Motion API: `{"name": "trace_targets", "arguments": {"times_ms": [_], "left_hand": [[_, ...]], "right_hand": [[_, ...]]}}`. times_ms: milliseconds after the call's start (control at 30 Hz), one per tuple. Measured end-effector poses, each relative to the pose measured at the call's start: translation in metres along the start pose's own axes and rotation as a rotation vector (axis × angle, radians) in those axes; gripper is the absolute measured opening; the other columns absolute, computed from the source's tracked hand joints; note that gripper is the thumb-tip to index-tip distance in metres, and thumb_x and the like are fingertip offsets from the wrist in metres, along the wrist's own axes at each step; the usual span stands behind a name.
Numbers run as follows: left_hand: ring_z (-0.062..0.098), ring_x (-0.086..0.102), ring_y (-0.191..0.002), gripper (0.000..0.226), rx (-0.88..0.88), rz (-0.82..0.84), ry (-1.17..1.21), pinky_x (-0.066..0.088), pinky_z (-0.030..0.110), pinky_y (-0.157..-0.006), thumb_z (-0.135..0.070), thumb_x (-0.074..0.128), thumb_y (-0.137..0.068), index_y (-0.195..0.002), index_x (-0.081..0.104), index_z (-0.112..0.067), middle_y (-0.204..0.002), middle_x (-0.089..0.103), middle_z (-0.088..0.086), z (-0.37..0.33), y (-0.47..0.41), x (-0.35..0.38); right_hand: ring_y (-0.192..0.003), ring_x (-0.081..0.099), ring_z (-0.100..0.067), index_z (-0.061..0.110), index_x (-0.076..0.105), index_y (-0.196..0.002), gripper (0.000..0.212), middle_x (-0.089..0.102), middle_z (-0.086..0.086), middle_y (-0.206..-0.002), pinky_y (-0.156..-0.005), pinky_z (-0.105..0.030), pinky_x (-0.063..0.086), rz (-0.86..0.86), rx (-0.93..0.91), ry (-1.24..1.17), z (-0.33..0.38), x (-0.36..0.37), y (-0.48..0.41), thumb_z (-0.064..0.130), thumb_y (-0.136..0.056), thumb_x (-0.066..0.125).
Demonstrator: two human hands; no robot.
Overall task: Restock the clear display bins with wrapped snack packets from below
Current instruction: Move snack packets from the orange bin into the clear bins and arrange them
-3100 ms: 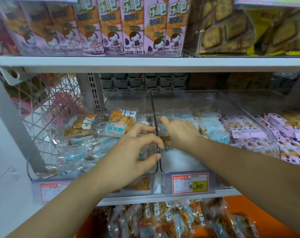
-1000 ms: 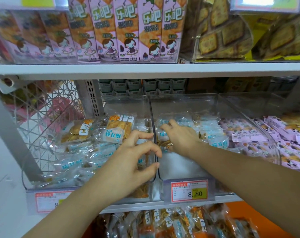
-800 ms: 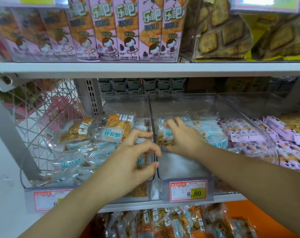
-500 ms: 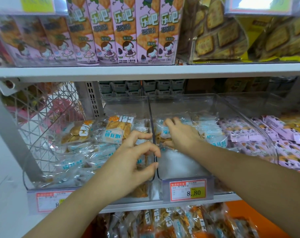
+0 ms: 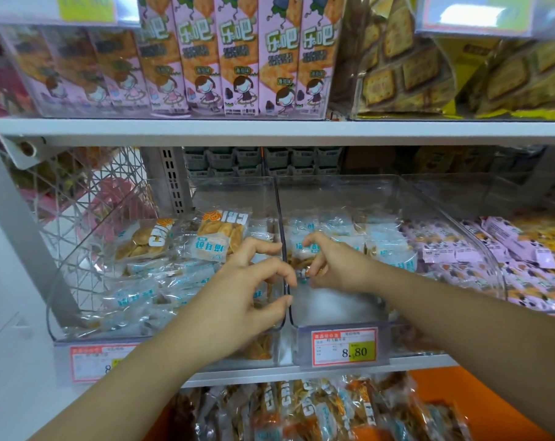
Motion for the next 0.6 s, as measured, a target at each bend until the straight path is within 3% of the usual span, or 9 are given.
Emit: {"name": "trace_targets", "arguments": {"times_ms": [67,133,300,400,500,600], "left_hand": [[-0.012,0.047,-0.107,0.024,0.004,-0.007,-0.001,0.027,-0.003,-0.085,-0.025,0.068,-0.084,-0.086,0.054,-0.045,-0.124,0.032,-0.027,0.0,0.0,-0.001],[-0.01,0.047,-0.108,0.025,0.008,-0.02,-0.001,0.026,-0.003,-0.086,-0.025,0.069,-0.083,-0.085,0.054,-0.045,-0.121,0.033,-0.028,0.002,-0.001,-0.002],[-0.01,0.045,-0.111,0.026,0.002,-0.02,-0.01,0.025,-0.005,-0.085,-0.025,0.07,-0.082,-0.084,0.054,-0.046,-0.12,0.034,-0.028,0.003,-0.001,-0.001],[-0.01,0.047,-0.107,0.027,-0.002,-0.01,-0.026,0.025,-0.004,-0.086,-0.027,0.068,-0.084,-0.085,0.052,-0.049,-0.123,0.034,-0.026,0.001,0.0,-0.001],[-0.011,0.047,-0.104,0.028,-0.034,0.036,-0.049,0.025,-0.004,-0.087,-0.033,0.064,-0.087,-0.091,0.048,-0.055,-0.124,0.029,-0.031,0.002,0.001,0.001],[-0.017,0.039,-0.108,0.035,-0.051,0.064,-0.057,0.023,-0.003,-0.093,-0.033,0.06,-0.091,-0.106,0.044,-0.06,-0.126,0.025,-0.035,0.002,0.006,0.0]], "right_hand": [[-0.07,0.061,-0.005,0.024,0.028,-0.136,0.072,0.069,-0.001,-0.087,-0.059,-0.011,0.045,-0.002,0.004,-0.095,-0.003,-0.003,-0.007,0.003,-0.081,0.069],[-0.071,0.061,-0.004,0.023,0.025,-0.139,0.075,0.07,-0.001,-0.089,-0.057,-0.009,0.043,0.013,0.018,-0.147,-0.006,-0.005,-0.011,0.0,-0.081,0.068],[-0.081,0.062,-0.012,0.025,0.027,-0.138,0.078,0.067,0.001,-0.086,-0.075,-0.026,0.051,0.03,0.025,-0.205,-0.014,0.0,-0.015,0.0,-0.079,0.071],[-0.079,0.061,-0.011,0.026,0.026,-0.14,0.079,0.066,-0.001,-0.087,-0.073,-0.023,0.048,0.04,0.023,-0.184,-0.01,0.0,-0.014,-0.001,-0.08,0.07],[-0.083,0.062,-0.013,0.025,0.025,-0.143,0.079,0.066,0.002,-0.086,-0.078,-0.03,0.05,0.06,0.024,-0.101,-0.002,-0.001,-0.008,0.003,-0.081,0.069],[-0.08,0.064,-0.016,0.021,0.04,-0.135,0.06,0.068,0.002,-0.083,-0.075,-0.032,0.052,-0.015,0.028,-0.033,0.011,-0.017,0.005,0.004,-0.083,0.065]]}}
Point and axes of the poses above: each hand's wrist, its own y-axis away from the middle knuckle, its own x-axis out of the palm, z = x × y, the point moved 10 cm from there along -y, towards the middle knuckle
